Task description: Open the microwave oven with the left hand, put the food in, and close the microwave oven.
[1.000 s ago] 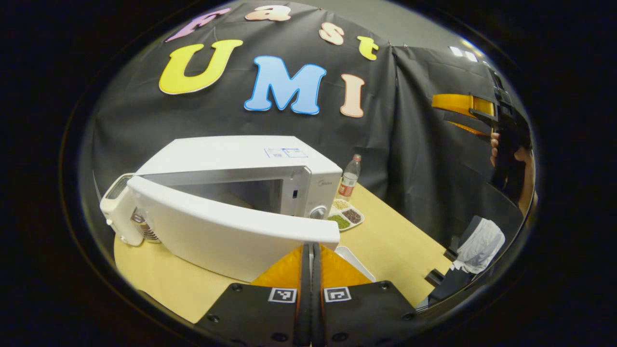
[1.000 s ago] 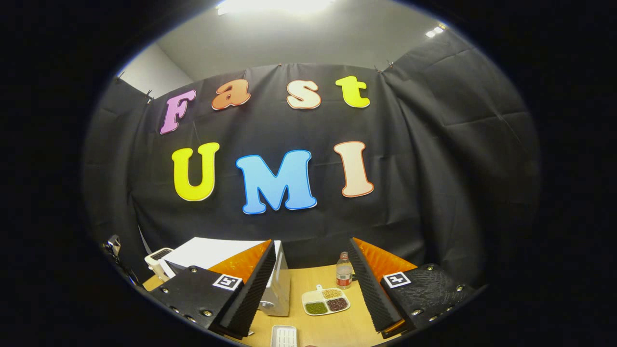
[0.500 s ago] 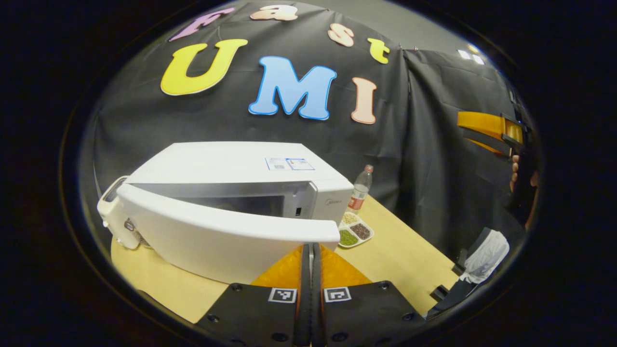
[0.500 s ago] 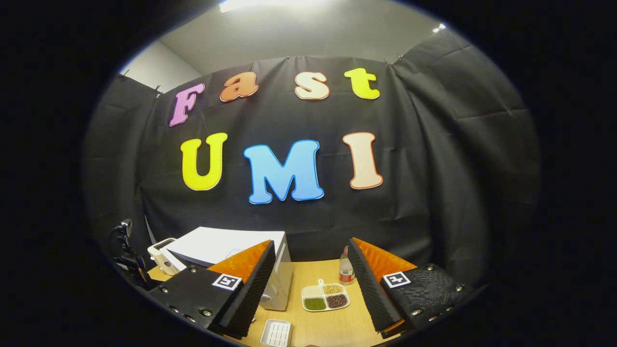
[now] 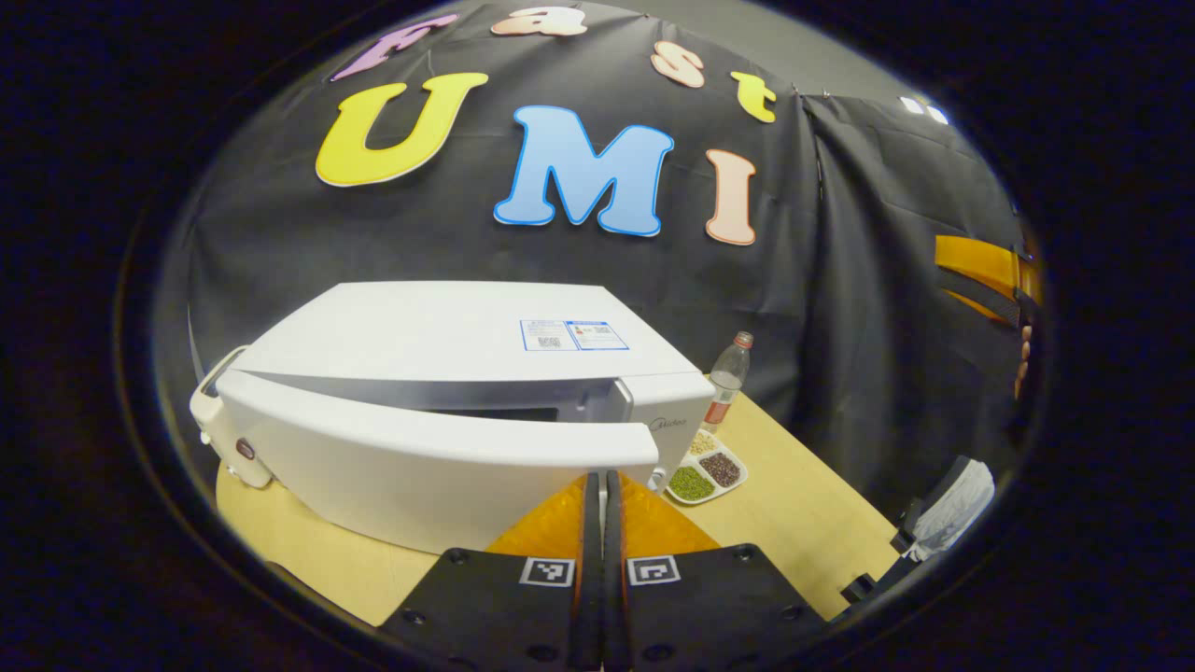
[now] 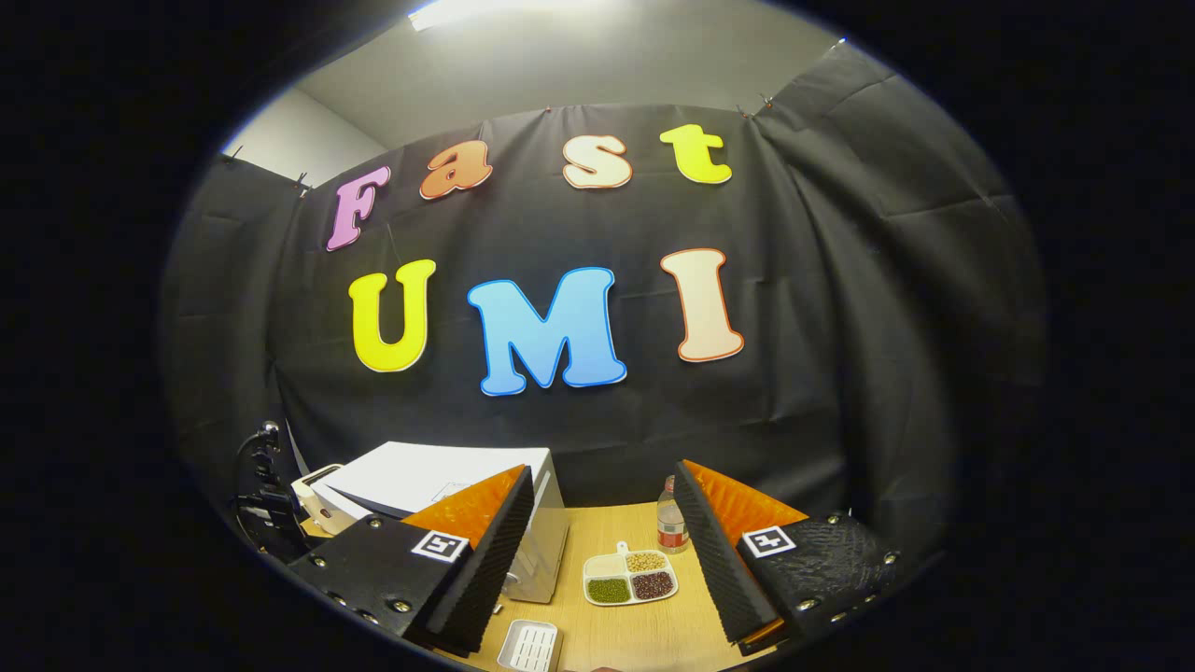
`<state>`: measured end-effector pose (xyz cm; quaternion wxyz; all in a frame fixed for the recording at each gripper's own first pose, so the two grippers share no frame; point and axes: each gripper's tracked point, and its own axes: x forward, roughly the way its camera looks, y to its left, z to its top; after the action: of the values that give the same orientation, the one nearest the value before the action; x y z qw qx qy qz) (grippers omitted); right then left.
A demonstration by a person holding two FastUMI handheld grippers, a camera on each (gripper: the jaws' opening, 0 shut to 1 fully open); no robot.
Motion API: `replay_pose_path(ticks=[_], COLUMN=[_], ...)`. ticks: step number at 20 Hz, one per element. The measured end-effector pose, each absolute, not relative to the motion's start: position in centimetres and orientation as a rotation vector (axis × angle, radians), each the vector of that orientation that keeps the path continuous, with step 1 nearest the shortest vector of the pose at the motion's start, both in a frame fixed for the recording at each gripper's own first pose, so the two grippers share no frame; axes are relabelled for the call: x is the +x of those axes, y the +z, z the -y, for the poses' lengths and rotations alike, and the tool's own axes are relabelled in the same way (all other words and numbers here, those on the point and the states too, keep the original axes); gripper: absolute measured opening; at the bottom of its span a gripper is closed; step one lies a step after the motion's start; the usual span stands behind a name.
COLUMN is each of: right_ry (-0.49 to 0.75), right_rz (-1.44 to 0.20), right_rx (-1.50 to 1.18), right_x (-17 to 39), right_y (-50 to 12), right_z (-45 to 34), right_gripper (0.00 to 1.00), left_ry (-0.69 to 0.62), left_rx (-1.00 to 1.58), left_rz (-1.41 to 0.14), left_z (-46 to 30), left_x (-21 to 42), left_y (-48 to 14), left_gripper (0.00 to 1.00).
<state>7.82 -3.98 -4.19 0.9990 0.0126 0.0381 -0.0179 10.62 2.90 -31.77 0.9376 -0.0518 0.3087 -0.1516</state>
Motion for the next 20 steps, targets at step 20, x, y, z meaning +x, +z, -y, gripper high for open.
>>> replay_pose_path(ticks=[20], right_ry=[-0.018], right_rz=[-0.091], right_rx=[0.027], right_x=[10.4], right_y=[-5.5], right_z=[5.4], right_gripper=[0.91], left_ry=[-0.293], left_rx=[-0.052], left_rz=[-0.629], left_z=[-2.4], left_x=[14.4], left_y=[-32.7], left_gripper=[0.07])
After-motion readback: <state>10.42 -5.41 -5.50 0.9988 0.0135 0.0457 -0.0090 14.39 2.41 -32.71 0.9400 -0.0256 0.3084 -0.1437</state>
